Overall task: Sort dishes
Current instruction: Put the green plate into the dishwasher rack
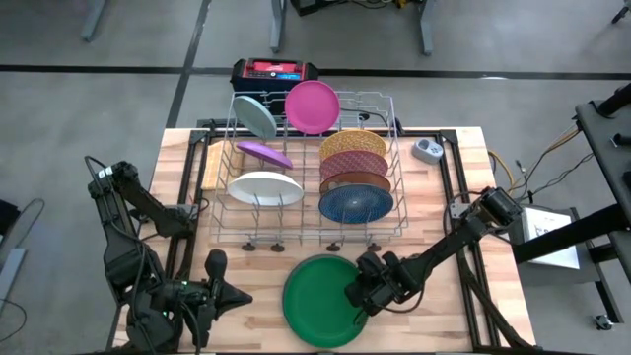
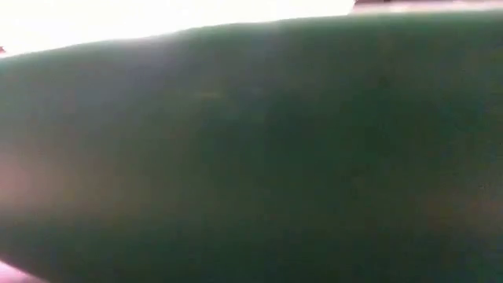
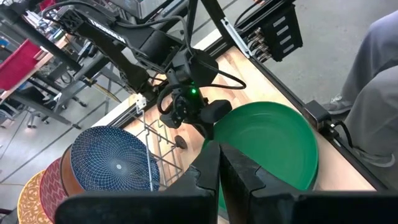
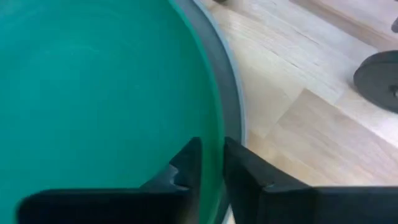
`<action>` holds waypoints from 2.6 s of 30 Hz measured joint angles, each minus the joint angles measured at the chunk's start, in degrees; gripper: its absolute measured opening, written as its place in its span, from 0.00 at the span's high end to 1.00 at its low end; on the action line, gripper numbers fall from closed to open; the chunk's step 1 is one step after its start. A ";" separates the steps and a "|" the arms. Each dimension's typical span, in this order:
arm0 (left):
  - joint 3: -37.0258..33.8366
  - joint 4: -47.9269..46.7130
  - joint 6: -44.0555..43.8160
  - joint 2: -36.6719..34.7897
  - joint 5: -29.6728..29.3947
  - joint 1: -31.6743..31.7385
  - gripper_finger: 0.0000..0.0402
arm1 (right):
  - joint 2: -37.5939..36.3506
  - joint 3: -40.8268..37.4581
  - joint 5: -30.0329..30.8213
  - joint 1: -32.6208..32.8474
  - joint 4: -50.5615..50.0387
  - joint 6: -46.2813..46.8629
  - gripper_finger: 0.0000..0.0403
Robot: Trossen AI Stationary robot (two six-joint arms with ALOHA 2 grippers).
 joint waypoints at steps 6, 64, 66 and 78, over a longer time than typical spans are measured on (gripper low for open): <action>0.00 0.00 -0.02 0.00 0.00 0.00 1.00 | -0.02 0.95 2.00 0.04 -0.01 -2.16 0.98; 16.39 -15.42 8.41 -11.43 -15.17 -2.80 1.00 | 0.20 37.97 63.95 -11.41 -6.53 -69.85 1.00; 16.33 -15.67 8.39 -12.32 -15.19 -2.80 1.00 | 0.20 37.54 63.58 -11.60 -4.68 -71.67 1.00; 16.21 -16.30 8.37 -14.11 -15.04 -2.80 1.00 | 0.22 35.65 55.99 -14.43 11.00 -88.07 1.00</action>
